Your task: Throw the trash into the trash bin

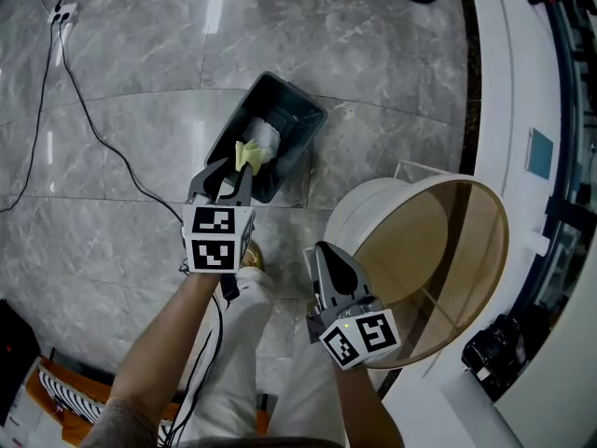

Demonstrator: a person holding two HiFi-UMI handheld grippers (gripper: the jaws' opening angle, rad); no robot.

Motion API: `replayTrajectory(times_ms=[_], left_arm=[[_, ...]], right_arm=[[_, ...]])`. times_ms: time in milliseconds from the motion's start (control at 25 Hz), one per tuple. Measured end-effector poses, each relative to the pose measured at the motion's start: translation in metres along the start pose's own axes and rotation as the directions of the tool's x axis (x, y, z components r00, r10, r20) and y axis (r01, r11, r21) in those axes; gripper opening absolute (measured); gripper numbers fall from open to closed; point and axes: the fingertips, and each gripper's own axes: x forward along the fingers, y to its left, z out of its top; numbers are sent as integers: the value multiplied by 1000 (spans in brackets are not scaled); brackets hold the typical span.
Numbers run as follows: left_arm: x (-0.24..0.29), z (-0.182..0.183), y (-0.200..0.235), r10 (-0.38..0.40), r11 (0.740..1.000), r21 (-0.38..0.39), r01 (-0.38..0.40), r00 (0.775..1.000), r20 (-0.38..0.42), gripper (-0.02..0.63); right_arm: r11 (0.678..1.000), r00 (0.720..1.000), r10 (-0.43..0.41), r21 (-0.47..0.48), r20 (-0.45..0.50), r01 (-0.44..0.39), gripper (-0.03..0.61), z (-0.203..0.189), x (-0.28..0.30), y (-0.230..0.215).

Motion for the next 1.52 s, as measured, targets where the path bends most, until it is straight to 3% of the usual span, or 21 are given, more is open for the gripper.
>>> replayTrajectory(times_ms=[240,440,760,1080,1320,1520], left_arm=[[1,-3,-2,-13,1000,-6,13,1000,-25,115],[-9,2,-7,-21,1000,8,21,999,-38,18],[-53,18,-21,-41,999,-19,41,998,-38,18],[-122,38,-50,-70,997,-14,70,997,-44,18],[-196,80,-90,-113,994,-12,113,994,-1,18],[-269,113,-131,-177,982,-58,179,984,28,18]], right_arm=[[1000,1000,-14,-4,10,15,18,7,-1,-2],[999,999,-39,0,33,39,18,14,-10,0],[999,997,-35,2,73,35,18,33,-40,28],[1000,997,-23,17,73,22,18,58,-84,50],[1000,994,1,11,111,-2,18,103,-134,76],[1000,987,16,14,160,-19,18,145,-185,98]])
